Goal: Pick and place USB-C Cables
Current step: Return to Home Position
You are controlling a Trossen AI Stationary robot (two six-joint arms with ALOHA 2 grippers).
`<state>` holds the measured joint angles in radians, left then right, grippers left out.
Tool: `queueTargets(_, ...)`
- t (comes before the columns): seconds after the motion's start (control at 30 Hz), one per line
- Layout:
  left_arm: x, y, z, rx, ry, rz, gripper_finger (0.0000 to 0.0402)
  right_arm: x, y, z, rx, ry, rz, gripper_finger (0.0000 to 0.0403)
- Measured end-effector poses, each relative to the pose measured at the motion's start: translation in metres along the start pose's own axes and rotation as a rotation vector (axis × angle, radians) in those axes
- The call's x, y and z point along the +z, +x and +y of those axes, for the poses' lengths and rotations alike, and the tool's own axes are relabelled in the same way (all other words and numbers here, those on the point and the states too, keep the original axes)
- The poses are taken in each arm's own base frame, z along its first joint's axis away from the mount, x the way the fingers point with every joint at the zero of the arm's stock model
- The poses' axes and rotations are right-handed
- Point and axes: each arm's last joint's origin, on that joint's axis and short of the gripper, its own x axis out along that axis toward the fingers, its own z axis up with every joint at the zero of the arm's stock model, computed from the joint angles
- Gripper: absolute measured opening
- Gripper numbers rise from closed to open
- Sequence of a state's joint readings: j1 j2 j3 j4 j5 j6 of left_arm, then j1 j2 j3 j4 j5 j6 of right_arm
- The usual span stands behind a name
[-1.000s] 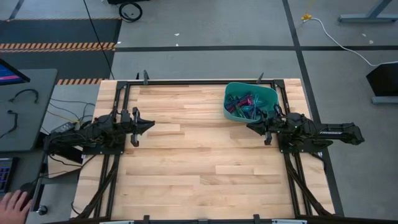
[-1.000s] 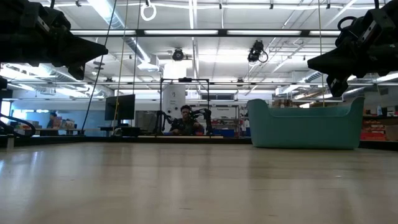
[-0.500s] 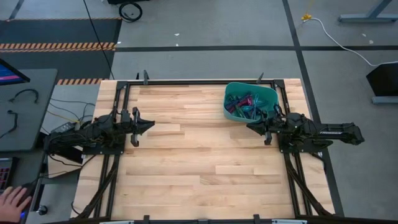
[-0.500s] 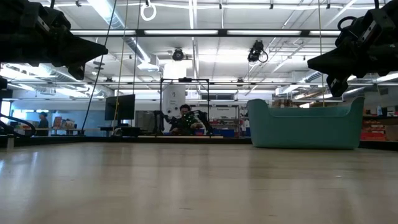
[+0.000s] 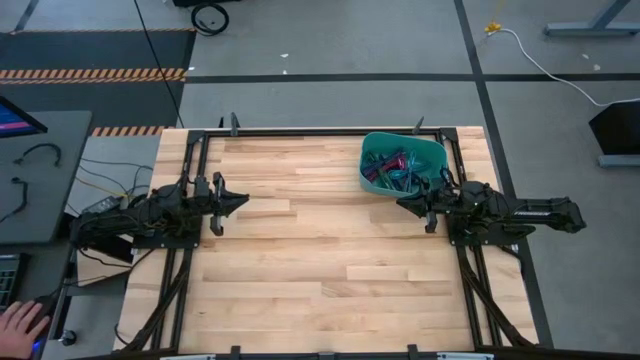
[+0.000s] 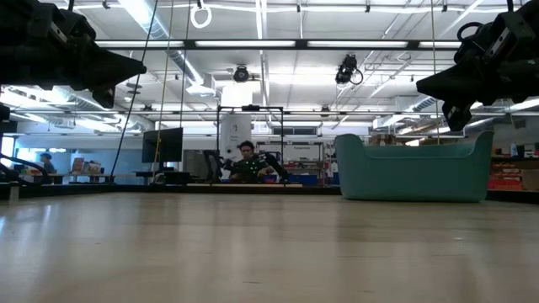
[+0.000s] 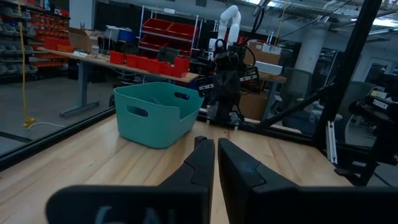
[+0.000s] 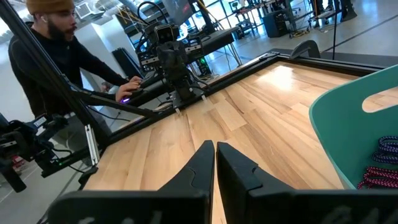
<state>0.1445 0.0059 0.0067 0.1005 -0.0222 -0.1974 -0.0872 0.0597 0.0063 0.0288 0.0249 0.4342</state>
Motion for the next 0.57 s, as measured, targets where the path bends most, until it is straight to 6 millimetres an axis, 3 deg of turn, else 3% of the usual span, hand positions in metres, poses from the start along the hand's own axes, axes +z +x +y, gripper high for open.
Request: queueTargets(0.57, 0.0, 0.0, 0.0, 0.0, 0.0, 0.0, 0.0028, 0.0, 0.0, 0.0, 0.0, 0.0, 0.0, 0.0023)
